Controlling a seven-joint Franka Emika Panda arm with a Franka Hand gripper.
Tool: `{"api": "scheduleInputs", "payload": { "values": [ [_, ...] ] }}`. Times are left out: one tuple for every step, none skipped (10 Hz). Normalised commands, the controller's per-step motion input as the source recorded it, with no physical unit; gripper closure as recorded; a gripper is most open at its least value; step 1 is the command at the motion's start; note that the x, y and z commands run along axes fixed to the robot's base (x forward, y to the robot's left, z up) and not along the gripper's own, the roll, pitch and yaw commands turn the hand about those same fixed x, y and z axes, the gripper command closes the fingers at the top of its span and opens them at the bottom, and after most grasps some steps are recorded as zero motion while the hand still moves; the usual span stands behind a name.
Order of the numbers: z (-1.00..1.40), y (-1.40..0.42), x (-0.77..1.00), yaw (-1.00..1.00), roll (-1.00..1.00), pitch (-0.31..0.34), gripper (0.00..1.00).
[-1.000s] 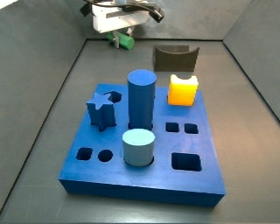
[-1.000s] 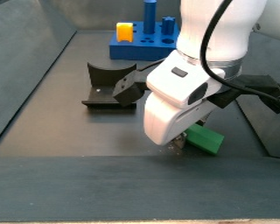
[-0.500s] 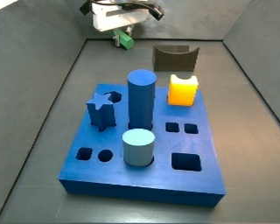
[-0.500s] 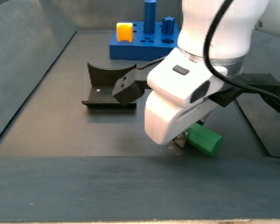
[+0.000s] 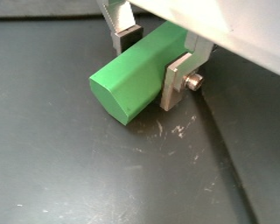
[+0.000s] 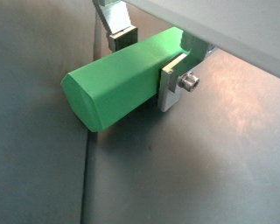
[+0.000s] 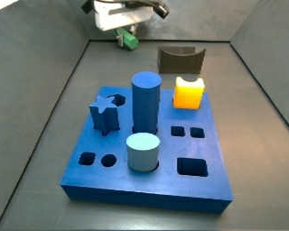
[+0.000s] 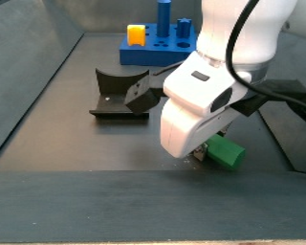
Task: Pick up the hexagon object. Move up. Place the hexagon object on the fixture. Regrasp the hexagon object. Move to above the board. Insert the hexagon object.
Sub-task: Move up, then place the hexagon object on the fixture.
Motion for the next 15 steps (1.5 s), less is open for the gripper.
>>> {"api": "scheduleInputs", "payload": {
  "values": [
    [0.72, -0.01, 0.0, 0.01, 0.0, 0.034, 1.0],
    [0.57, 0.0, 0.0, 0.01, 0.01, 0.069, 1.0],
    [0.44, 0.0, 0.0, 0.0, 0.02, 0.089, 1.0],
    [0.26, 0.0, -0.01, -0.01, 0.05, 0.097, 1.0],
    [0.17, 0.0, -0.02, -0.01, 0.07, 0.1, 1.0],
    [1.0, 0.0, 0.0, 0.0, 0.0, 0.0, 1.0],
    [1.0, 0.0, -0.01, 0.0, 0.0, 0.015, 1.0],
    [1.0, 0.0, -0.01, 0.0, 0.0, 0.027, 1.0],
    [1.0, 0.0, -0.02, -0.01, 0.02, 0.054, 1.0],
    [1.0, 0.0, -0.02, -0.02, 0.04, 0.071, 1.0],
    [1.0, 0.0, -0.03, -0.02, 0.06, 0.087, 1.0],
    [1.0, 0.0, -0.03, -0.01, 0.07, 0.09, 1.0],
    [1.0, 0.0, -0.03, 0.0, 0.08, 0.101, 1.0],
    [1.0, -0.01, -0.03, 0.01, 0.09, 0.105, 1.0],
    [0.94, -0.01, -0.03, 0.02, 0.1, 0.108, 1.0]
  ]
}}
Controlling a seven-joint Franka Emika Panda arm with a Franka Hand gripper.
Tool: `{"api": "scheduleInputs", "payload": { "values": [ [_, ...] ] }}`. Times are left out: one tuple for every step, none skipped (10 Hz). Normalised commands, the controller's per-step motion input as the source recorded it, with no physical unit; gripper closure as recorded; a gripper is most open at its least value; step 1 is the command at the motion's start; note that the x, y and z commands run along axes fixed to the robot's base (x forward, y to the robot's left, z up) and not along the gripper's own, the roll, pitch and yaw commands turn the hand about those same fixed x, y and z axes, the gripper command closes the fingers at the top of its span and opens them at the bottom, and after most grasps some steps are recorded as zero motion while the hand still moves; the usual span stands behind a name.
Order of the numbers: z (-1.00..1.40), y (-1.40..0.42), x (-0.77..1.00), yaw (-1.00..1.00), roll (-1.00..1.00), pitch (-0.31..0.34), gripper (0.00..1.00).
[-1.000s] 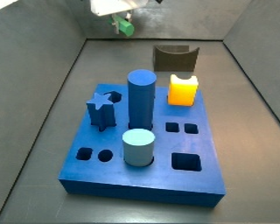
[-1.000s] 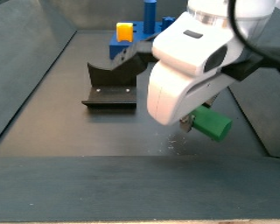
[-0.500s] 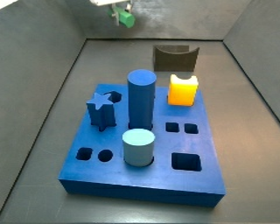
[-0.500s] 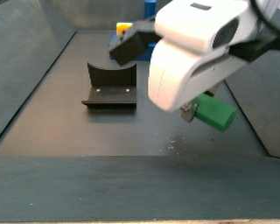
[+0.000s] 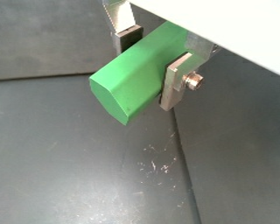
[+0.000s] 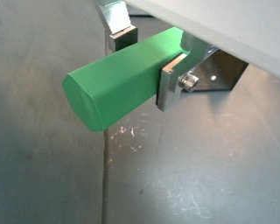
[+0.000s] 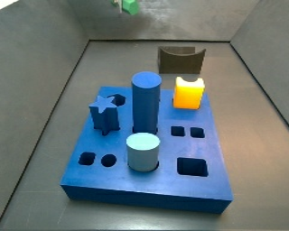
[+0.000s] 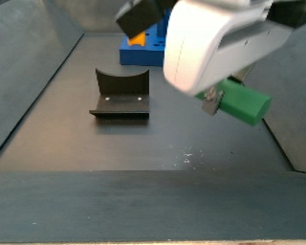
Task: Pick up the hexagon object. Move up. Place the hexagon object on the fixture. Regrasp the hexagon object. Move to above the board. Insert the hexagon object.
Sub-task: Place the hexagon object on the fixture.
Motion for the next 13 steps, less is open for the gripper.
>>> {"api": "scheduleInputs", "payload": {
  "values": [
    [0.82, -0.01, -0.02, 0.03, 0.11, 0.116, 1.0],
    [0.65, -0.01, -0.01, 0.04, 0.12, 0.129, 1.0],
    [0.52, -0.01, -0.01, 0.04, 0.12, 0.135, 1.0],
    [0.4, -0.01, 0.0, 0.04, 0.1, 0.133, 1.0],
    [0.26, 0.0, 0.0, 0.03, 0.09, 0.133, 1.0],
    [-0.05, -1.0, 0.69, -1.0, 0.09, 0.093, 1.0],
    [-0.07, -1.0, 0.7, -1.0, 0.09, 0.094, 1.0],
    [-0.07, -1.0, 0.72, -1.0, 0.1, 0.097, 1.0],
    [-0.07, -1.0, 0.76, -1.0, 0.1, 0.101, 1.0],
    [-0.08, -1.0, 0.8, -1.0, 0.11, 0.11, 1.0],
    [-0.08, -1.0, 0.86, -1.0, 0.12, 0.119, 1.0],
    [-0.09, -1.0, 0.96, -1.0, 0.13, 0.14, 1.0],
    [-0.08, -0.93, 1.0, -1.0, 0.15, 0.164, 1.0]
  ]
}}
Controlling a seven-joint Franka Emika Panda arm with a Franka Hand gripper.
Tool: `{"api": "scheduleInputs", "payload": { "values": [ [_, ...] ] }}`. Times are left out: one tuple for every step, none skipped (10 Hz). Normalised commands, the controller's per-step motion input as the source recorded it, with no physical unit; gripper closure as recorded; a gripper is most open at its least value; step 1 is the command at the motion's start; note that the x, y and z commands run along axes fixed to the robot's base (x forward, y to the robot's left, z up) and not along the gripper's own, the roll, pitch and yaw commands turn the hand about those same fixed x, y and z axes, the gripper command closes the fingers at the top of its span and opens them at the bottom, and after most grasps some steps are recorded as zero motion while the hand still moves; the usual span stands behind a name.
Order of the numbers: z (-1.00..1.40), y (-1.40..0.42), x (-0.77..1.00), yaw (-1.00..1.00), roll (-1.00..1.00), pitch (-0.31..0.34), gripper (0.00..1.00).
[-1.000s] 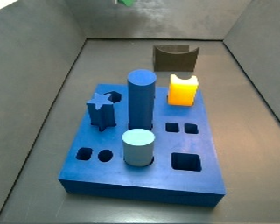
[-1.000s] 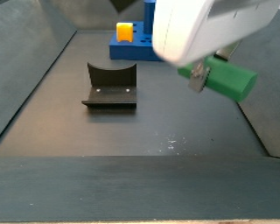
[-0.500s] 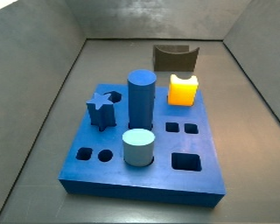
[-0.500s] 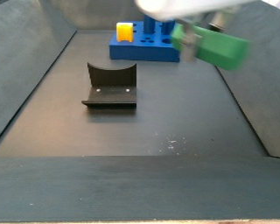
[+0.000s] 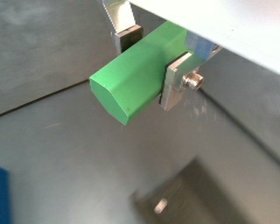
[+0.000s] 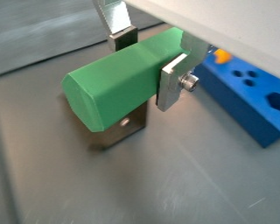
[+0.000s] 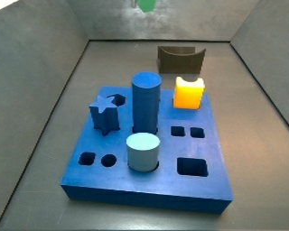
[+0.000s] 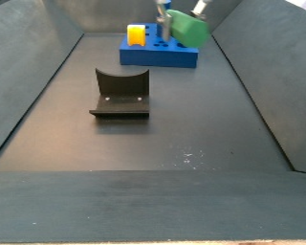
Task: Pick up the hexagon object. Move up. Place the hexagon object on the fixture. Regrasp the hexagon object. Move to above the board. Insert the hexagon object.
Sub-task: Place the hexagon object on the fixture.
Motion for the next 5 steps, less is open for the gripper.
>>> {"api": "scheduleInputs", "payload": {
  "values": [
    [-0.07, -0.84, 1.0, -1.0, 0.16, 0.186, 1.0],
    [-0.06, -0.65, 1.0, -0.77, 0.13, 0.203, 1.0],
    [-0.04, -0.48, 1.0, -0.48, 0.08, 0.206, 1.0],
    [-0.03, -0.38, 1.0, -0.31, 0.07, 0.203, 1.0],
    [-0.02, -0.31, 1.0, -0.24, 0.07, 0.2, 1.0]
  ]
}}
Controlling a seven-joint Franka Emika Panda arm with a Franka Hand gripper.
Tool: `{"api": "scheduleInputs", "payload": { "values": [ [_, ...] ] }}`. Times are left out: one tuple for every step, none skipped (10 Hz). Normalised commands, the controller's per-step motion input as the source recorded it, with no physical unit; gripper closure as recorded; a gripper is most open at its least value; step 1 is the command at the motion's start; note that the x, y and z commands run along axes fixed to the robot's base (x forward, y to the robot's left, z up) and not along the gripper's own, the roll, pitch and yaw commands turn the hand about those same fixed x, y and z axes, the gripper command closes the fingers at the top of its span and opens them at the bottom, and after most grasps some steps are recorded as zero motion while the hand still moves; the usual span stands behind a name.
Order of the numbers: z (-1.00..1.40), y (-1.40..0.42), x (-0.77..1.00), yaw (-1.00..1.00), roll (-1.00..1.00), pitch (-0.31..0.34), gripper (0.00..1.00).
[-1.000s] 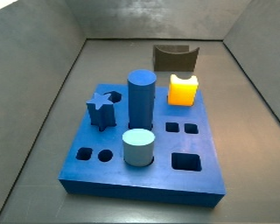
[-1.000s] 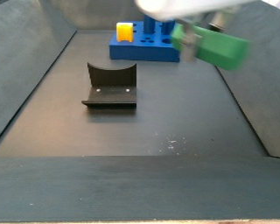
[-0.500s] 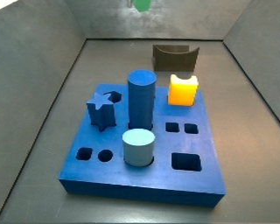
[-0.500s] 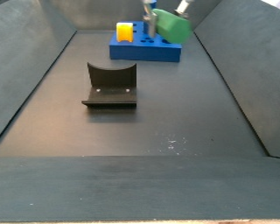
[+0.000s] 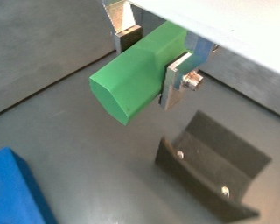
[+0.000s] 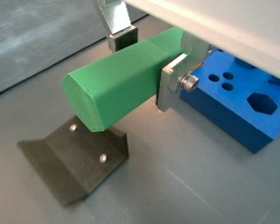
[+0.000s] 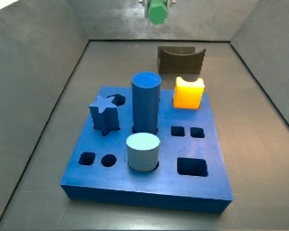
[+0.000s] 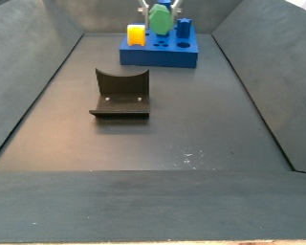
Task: Pick up the hexagon object. Move up. Place the hexagon object on the fixture. Regrasp the hexagon object. Move to above the board. Insert the hexagon object.
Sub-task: Place the hexagon object on the fixture.
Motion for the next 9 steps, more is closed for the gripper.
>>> {"api": "scheduleInputs", "payload": {
  "values": [
    [-0.01, -0.17, 0.91, -0.13, 0.07, 0.192, 1.0],
    [-0.01, -0.07, 0.83, -0.08, 0.07, 0.179, 1.0],
    [0.24, 0.93, 0.98, 0.05, -1.0, -0.069, 1.0],
    [0.24, 0.92, 0.93, 0.05, -1.0, -0.068, 1.0],
    [0.11, 0.71, 0.73, 0.04, -1.0, -0.039, 1.0],
    [0.07, 0.59, 0.66, 0.04, -1.0, -0.025, 1.0],
    [0.03, 0.33, 0.56, 0.03, -1.0, 0.006, 1.0],
    [0.03, 0.21, 0.52, 0.02, -1.0, 0.022, 1.0],
    [0.0, 0.06, 0.4, 0.01, -1.0, 0.055, 1.0]
  ]
}}
